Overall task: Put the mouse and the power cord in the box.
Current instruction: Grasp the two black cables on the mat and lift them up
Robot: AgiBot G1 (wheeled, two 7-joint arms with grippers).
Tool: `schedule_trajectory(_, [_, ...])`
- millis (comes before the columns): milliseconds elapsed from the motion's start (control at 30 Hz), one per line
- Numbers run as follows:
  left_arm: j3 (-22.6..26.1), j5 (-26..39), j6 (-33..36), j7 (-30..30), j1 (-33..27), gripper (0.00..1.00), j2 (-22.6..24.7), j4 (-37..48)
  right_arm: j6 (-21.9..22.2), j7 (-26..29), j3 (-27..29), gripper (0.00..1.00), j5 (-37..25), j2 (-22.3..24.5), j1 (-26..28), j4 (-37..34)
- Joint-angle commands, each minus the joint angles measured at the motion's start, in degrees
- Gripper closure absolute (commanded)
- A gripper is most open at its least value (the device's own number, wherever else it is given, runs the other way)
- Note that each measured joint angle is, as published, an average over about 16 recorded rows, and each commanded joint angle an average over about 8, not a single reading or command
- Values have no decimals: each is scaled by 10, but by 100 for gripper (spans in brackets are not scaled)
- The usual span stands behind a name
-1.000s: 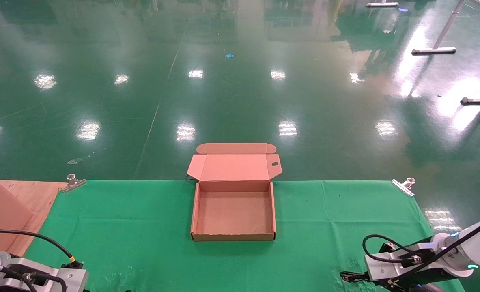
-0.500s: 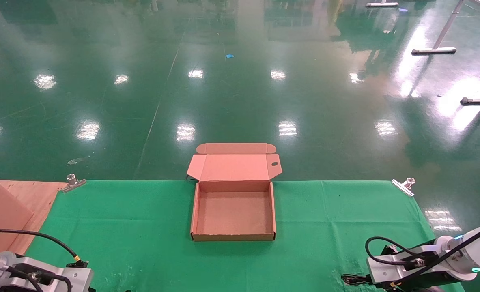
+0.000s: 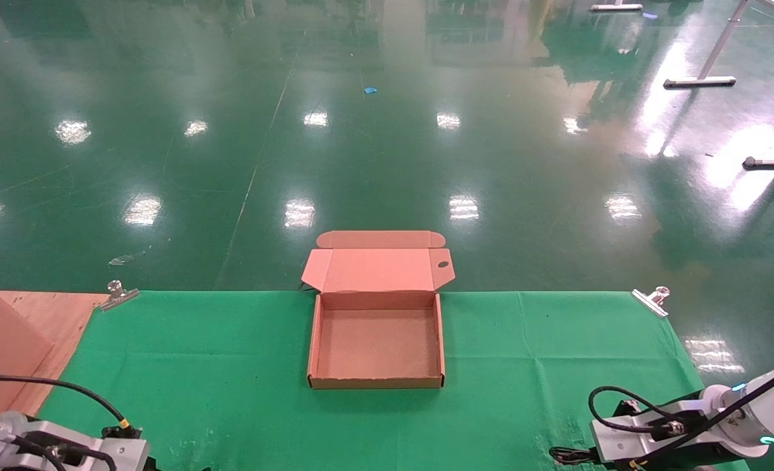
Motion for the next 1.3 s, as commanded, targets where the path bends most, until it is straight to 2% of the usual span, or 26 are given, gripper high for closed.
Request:
schedule_trajectory(33, [1, 1, -4, 1, 5, 0, 2, 1, -1, -1, 0, 100, 0, 1, -1, 0])
schedule_trajectory(233, [-1, -1, -21, -3, 16, 0, 9, 2, 2, 0, 0, 100, 0, 1, -4, -1])
schedule_trajectory(267, [-1, -2, -23, -3, 17, 8, 9, 2, 3, 0, 0, 100, 0, 0, -4, -1])
schedule_trajectory(500, [-1, -2, -38, -6, 17, 95, 9, 1, 7, 3, 0, 100, -1, -2, -5, -1])
schedule_trajectory(533, [-2, -2, -38, -6, 17, 100, 9, 0, 8, 3, 0, 100, 0, -2, -6, -1])
schedule_trajectory(1300, [2, 3, -31, 1, 18, 100, 11, 0, 6, 2, 2, 100, 2, 3, -7, -1])
